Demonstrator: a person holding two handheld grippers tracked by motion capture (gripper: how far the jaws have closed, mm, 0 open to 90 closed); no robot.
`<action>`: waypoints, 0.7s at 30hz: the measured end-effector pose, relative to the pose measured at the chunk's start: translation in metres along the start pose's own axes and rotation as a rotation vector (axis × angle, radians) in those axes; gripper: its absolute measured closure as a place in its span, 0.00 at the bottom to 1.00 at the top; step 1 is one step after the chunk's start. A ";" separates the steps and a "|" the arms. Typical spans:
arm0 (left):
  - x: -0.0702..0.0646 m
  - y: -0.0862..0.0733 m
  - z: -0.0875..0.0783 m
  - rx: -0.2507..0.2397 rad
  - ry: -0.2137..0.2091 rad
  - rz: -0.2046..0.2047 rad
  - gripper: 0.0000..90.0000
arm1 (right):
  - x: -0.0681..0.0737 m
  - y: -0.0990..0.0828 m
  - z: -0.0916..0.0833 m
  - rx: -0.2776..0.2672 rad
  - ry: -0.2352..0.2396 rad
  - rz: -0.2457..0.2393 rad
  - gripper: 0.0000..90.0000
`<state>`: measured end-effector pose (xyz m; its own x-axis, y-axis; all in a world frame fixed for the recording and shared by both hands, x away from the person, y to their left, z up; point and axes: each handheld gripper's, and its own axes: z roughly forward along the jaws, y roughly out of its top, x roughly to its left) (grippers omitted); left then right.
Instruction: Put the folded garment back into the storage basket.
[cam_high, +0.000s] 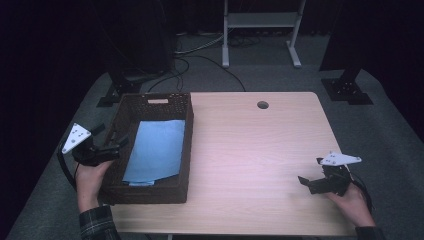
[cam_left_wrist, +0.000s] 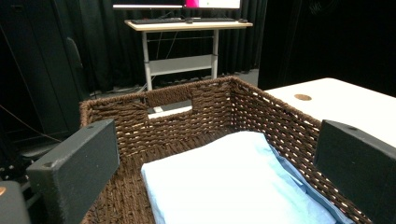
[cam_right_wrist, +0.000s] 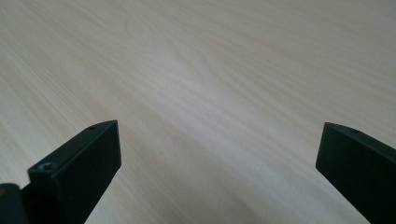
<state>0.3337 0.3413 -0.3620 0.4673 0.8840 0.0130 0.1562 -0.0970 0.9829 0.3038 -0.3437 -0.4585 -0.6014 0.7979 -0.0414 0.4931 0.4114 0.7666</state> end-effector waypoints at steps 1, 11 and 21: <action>0.000 0.000 0.000 0.004 0.002 0.003 0.00 | 0.000 -0.005 0.000 0.013 -0.004 0.006 0.00; 0.001 0.001 0.000 -0.006 0.001 -0.004 0.00 | -0.003 -0.038 -0.002 0.098 -0.023 0.062 0.00; 0.000 0.003 0.000 -0.013 -0.006 -0.010 0.00 | -0.008 -0.041 -0.002 0.085 -0.034 0.103 0.00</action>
<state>0.3345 0.3410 -0.3593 0.4709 0.8822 0.0026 0.1491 -0.0825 0.9854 0.2869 -0.3676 -0.4886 -0.5237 0.8519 0.0117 0.6036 0.3613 0.7107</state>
